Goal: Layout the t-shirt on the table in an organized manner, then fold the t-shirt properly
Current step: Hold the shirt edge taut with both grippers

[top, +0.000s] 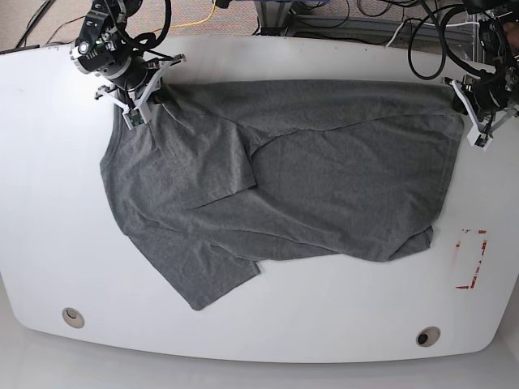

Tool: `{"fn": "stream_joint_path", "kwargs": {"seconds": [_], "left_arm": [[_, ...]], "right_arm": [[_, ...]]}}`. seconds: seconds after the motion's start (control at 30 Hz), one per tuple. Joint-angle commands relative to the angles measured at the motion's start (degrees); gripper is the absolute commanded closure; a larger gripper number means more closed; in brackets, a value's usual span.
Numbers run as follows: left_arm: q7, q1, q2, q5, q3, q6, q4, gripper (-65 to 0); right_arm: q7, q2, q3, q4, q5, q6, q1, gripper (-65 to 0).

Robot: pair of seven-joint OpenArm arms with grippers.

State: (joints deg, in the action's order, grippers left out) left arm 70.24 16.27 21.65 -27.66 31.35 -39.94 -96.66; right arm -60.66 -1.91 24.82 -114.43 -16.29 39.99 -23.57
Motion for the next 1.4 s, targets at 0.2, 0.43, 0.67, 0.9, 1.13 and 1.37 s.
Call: {"fn": "stream_joint_path", "kwargs": {"seconds": [0.2, 0.43, 0.67, 0.9, 1.13, 1.37], "left_arm": [[-0.48, 2.41, 3.27, -0.43, 0.43, -0.06, -6.50, -2.9], [-0.48, 3.38, 5.56, -0.43, 0.43, -0.06, -6.94, -3.2], [-0.39, 3.46, 5.65, -0.43, 0.43, -0.06, -6.94, -11.3], [-0.39, 3.46, 5.65, -0.43, 0.43, -0.06, -6.94, -9.7], [-0.39, 3.20, 5.47, -0.43, 0.43, -0.06, -6.94, -2.4], [-0.39, 3.20, 5.47, -0.43, 0.43, -0.06, -6.94, -2.9]], "right_arm": [[0.84, -0.15, 3.97, -1.74, -1.42, 0.01, -0.12, 0.0], [0.75, -1.74, 6.08, -1.57, -5.90, 0.01, -0.21, 0.0], [0.75, -2.61, 6.17, -1.57, -6.08, 0.01, -0.21, 0.0], [0.75, -2.61, 6.17, -1.57, -5.99, 0.01, -0.12, 0.0], [0.75, -2.61, 6.17, -1.57, -5.99, 0.01, -0.12, 0.0], [0.75, -2.61, 6.17, -1.48, -5.99, 0.01, -0.12, 0.0]]}}
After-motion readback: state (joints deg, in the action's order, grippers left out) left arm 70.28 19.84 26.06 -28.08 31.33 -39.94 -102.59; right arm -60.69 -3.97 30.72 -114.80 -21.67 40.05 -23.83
